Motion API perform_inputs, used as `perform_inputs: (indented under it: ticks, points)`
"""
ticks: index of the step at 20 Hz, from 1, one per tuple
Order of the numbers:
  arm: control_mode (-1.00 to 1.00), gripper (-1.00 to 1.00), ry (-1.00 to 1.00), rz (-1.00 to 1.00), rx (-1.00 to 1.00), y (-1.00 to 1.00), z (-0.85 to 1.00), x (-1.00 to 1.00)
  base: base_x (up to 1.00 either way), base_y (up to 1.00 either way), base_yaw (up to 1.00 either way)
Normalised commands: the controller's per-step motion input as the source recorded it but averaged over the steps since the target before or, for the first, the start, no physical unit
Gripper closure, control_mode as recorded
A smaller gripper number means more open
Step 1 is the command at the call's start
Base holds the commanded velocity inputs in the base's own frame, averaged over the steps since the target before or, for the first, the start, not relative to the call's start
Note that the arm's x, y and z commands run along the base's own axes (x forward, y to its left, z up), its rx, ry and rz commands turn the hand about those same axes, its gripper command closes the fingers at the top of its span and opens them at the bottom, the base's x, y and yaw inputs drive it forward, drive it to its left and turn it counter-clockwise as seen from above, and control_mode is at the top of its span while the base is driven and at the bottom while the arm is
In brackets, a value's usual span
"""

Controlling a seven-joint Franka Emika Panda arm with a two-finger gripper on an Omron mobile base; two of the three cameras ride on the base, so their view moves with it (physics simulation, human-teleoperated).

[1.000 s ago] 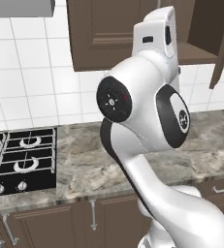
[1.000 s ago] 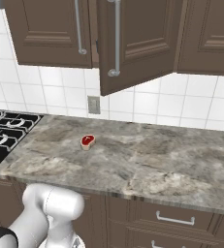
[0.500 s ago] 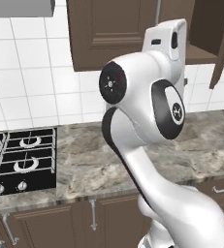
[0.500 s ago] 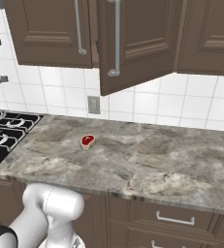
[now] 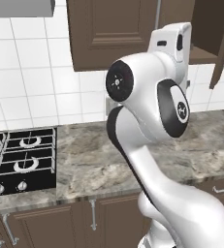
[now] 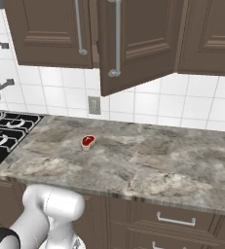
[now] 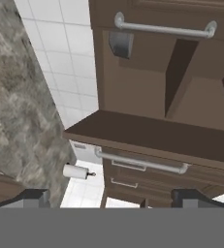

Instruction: Retrieve the tupperware from the cabinet, then place the raw meat into the tupperware to avoid contamination.

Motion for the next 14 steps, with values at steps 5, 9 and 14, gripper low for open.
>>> perform_inputs:
  ticks: [5,9,14]
  points:
    - [-1.0,-1.0,0.0,0.0,0.0,-0.15,-0.05,0.28,0.0,0.0,0.0]
    - [-1.0,-1.0,-0.01,0.0,0.0,-0.18,-0.08,0.27,0.0,0.0,0.0]
    - [-1.0,-1.0,-0.01,0.0,0.0,-0.2,-0.15,0.19,0.0,0.0,0.0]
